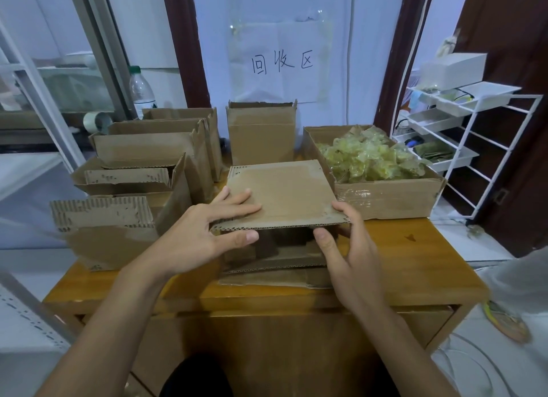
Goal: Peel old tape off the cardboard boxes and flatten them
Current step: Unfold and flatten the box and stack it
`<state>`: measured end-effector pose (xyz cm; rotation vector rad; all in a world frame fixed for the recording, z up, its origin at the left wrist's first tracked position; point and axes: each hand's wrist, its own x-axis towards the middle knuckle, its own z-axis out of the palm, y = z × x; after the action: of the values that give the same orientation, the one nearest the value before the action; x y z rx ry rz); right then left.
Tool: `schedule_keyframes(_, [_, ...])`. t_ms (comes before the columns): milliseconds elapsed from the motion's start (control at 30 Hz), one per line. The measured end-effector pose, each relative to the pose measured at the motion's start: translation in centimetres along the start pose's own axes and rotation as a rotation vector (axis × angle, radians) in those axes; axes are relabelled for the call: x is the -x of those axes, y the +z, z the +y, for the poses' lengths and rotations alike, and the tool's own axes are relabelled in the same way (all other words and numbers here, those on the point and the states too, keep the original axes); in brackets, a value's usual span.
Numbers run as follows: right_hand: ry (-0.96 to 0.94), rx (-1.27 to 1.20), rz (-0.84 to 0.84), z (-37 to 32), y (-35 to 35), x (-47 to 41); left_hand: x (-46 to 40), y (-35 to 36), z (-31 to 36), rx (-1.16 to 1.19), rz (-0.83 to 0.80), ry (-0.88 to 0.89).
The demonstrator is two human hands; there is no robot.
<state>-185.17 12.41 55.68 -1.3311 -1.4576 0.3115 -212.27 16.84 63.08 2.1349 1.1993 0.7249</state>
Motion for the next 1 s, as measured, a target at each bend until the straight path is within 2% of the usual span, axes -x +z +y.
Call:
schedule_keyframes(100, [0.042, 0.014, -0.014, 0.3, 0.3, -0.1, -0.1, 0.3, -0.1, 0.077, 0.067, 0.007])
schedule_keyframes(267, [0.115, 0.183, -0.07, 1.7, 0.6, -0.2, -0.1, 1.2, -0.5, 0.151, 0.162, 0.032])
schedule_keyframes(367, [0.149, 0.209, -0.026, 1.2, 1.1, -0.8, -0.2, 1.5, -0.6, 0.145, 0.181, 0.028])
schedule_keyframes(533, [0.215, 0.412, 0.044, -0.8, 2.0, -1.3, -0.4, 1.8, -0.4, 0.155, 0.204, 0.014])
schedule_keyframes(667, [0.192, 0.413, 0.085, -0.2, 2.4, -0.6, -0.7, 2.0, 0.1, 0.181, 0.234, -0.019])
schedule_keyframes(800, [0.138, 0.389, 0.055, 0.3, 1.9, -0.2, -1.2, 2.3, 0.3, 0.205, 0.294, -0.052])
schedule_keyframes(933, [0.106, 0.253, -0.062, 1.1, 0.6, 0.4, -1.1, 2.6, 0.4, 0.196, 0.323, -0.084])
schedule_keyframes(1000, [0.138, 0.085, -0.11, 1.2, -0.5, 0.7, -1.1, 2.6, 0.3, 0.189, 0.325, -0.084])
